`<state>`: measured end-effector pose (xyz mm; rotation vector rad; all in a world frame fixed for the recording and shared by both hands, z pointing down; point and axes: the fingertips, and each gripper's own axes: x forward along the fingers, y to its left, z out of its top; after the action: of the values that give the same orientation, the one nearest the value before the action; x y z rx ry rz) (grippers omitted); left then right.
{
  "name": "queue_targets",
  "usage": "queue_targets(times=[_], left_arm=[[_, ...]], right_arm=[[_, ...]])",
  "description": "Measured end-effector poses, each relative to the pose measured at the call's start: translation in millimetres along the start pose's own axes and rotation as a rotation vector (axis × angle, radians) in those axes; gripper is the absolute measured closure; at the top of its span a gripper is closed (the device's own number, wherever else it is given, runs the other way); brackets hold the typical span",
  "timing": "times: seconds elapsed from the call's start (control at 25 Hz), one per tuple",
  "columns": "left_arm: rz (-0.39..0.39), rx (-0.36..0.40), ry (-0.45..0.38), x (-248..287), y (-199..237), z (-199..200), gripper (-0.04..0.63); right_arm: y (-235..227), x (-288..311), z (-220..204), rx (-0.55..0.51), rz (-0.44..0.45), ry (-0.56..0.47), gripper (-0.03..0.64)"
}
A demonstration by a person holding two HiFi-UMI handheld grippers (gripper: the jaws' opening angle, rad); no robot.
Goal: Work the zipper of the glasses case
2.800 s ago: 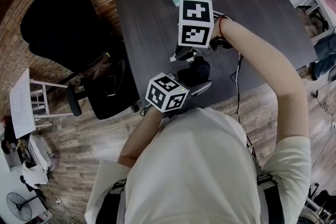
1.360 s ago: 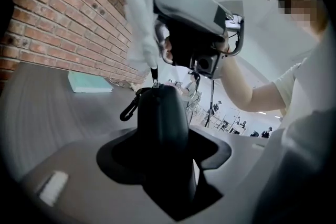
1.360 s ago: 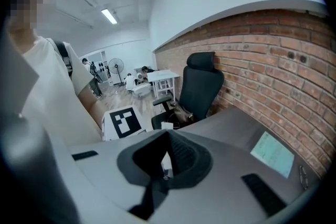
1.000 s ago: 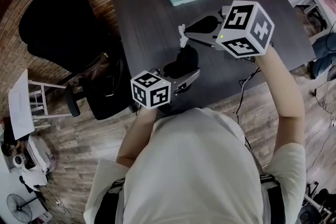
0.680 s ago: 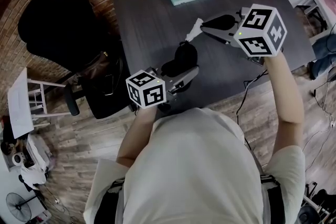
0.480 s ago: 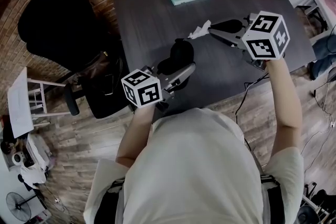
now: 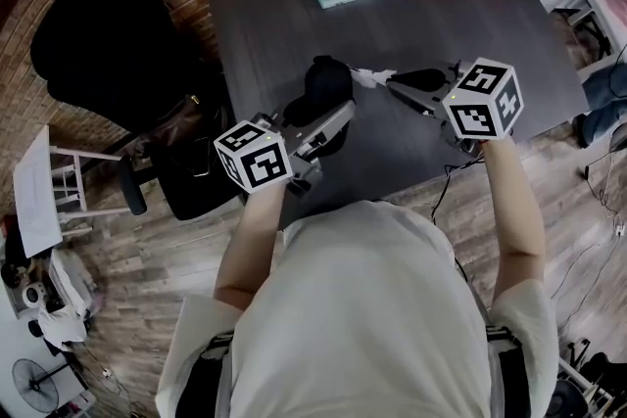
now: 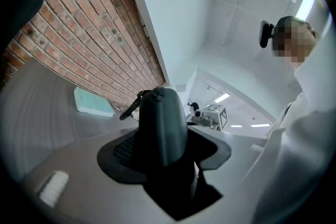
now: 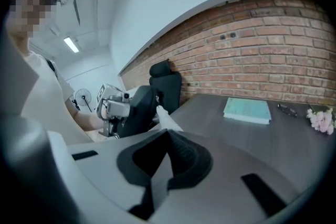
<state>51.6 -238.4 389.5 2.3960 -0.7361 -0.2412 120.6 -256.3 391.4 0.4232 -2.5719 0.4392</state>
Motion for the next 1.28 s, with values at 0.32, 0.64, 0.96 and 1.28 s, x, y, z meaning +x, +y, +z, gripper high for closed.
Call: queue_targets(times=[0.32,0.64,0.96,1.28], left_arm=[[0.025,-0.026,-0.083,-3,13,30,0.341],[0.025,-0.047,-0.153,-3,16,52,0.341],[0.004,-0.017,-0.157,10,8,57,0.339],[-0.010,-0.047,-0.148,16,9,52,0.339]], right_arm=[[30,29,-38,0.036,0.037,0.038,0.615],[65,53,-69,0.073,0.112,0.075,0.615],[102,80,-76,0.087,0.204,0.061,0.615],[147,91,-58,0.125,0.379,-0.027,0.615]])
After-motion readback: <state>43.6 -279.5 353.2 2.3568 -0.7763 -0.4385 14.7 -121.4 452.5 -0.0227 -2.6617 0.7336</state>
